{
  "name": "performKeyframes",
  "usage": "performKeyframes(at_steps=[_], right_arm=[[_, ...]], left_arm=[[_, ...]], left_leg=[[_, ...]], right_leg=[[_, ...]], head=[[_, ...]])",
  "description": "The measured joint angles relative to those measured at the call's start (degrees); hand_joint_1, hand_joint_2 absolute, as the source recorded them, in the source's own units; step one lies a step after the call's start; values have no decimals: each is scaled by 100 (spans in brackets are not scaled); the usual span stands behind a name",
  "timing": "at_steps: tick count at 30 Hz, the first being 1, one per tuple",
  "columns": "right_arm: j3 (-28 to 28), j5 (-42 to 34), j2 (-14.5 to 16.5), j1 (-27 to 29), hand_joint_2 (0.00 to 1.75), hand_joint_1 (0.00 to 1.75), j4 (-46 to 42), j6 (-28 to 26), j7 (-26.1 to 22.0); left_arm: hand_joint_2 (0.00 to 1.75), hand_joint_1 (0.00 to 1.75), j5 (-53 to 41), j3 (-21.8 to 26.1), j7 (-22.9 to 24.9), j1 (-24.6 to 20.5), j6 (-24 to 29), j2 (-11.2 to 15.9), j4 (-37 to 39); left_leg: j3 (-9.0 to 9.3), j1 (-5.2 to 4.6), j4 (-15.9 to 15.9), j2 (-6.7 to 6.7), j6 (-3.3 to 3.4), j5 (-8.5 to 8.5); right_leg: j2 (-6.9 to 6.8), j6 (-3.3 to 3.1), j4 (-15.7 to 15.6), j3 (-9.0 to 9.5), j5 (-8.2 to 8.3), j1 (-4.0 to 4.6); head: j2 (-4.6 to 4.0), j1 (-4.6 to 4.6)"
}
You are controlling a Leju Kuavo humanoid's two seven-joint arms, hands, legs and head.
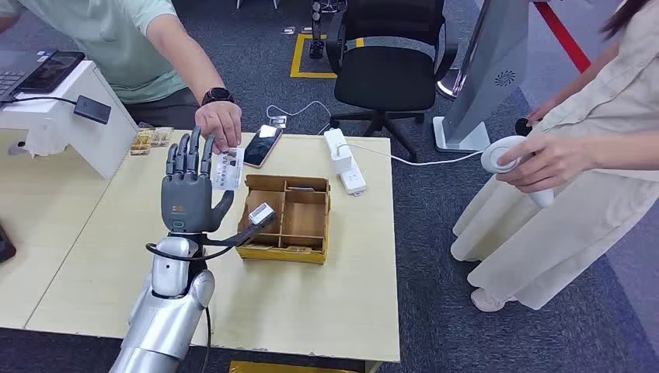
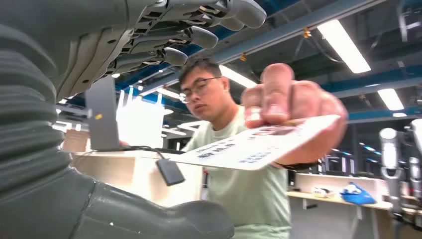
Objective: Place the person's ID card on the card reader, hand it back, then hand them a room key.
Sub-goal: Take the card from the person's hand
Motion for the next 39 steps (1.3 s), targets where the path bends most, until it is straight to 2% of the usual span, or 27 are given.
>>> performKeyframes(at_steps=[12,25,26,30,32,39], right_arm=[[-40,-42,0,5,0,0,-2,0,0],[-63,-37,2,4,0,0,-7,-1,16],[-67,-36,2,5,0,0,-7,0,16],[-92,-35,2,5,0,0,-14,0,15],[-101,-31,2,5,0,0,-21,0,15],[-134,-17,2,5,0,0,-32,0,15]], left_arm=[[175,0,1,371,-100,105,90,91,0],[175,2,105,438,-404,244,-42,16,-133],[175,8,121,438,-432,247,-43,15,-143],[175,168,187,440,-515,271,-41,4,-181],[175,175,210,440,-522,287,-40,-9,-204],[175,175,253,440,-607,300,-45,-30,-238]], left_leg=[[-1,-2,0,0,0,0],[-1,-1,0,-1,0,0],[-1,-1,0,-1,0,0],[-1,-1,0,-1,0,0],[-1,-1,0,-1,0,0],[-1,-1,0,-1,0,0]], right_leg=[[0,0,0,0,0,-1],[-1,0,0,0,0,-1],[-1,0,0,0,0,-1],[-1,0,0,0,0,-1],[-1,0,0,0,0,-1],[-1,0,0,0,0,-1]], head=[[-1,0],[-1,0],[0,0],[-1,0],[0,0],[-1,0]])
